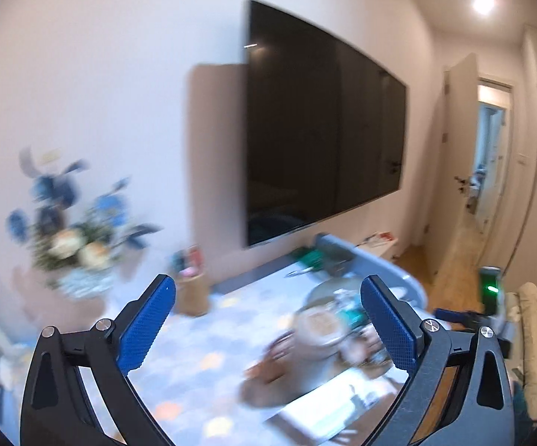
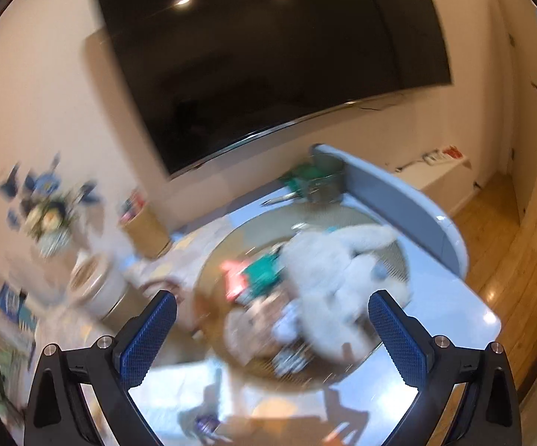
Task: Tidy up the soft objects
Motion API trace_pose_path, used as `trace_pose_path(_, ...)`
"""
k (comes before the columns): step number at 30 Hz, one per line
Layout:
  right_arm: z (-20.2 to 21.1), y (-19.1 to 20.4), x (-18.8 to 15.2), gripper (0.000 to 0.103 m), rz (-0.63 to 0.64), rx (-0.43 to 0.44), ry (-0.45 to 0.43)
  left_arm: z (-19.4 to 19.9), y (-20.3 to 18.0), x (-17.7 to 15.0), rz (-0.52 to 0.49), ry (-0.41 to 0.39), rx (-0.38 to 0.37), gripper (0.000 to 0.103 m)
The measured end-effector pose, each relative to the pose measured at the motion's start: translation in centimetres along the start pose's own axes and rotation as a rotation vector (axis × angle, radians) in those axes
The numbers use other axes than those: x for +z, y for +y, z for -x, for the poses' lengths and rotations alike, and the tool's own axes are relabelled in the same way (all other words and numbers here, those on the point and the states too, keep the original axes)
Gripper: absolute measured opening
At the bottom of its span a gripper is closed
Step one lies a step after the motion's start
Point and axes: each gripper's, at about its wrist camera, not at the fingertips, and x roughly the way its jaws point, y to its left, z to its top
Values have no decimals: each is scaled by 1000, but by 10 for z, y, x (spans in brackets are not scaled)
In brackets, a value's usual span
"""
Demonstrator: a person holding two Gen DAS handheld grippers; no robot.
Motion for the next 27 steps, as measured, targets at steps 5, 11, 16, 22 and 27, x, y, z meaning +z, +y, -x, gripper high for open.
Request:
trace_pose_path(5,16,73,-44,103,182,117,19,47,77,4,33,-13,184,100)
trace_pose_path(11,12,195,-109,103,391,381,99,20,136,-48,36,103,282,102)
trace_pose_path(16,-50,274,-155,103,539,336,237,-47,170,-146,86,196,278,102)
trace_pose_path(22,-137,305,-176,103,572,169,301,-94,204,-228,181,276,300,102)
trace_pose_path(27,-160,317,-196,103,633,81,254,-97,228,-250,294,288,267,102)
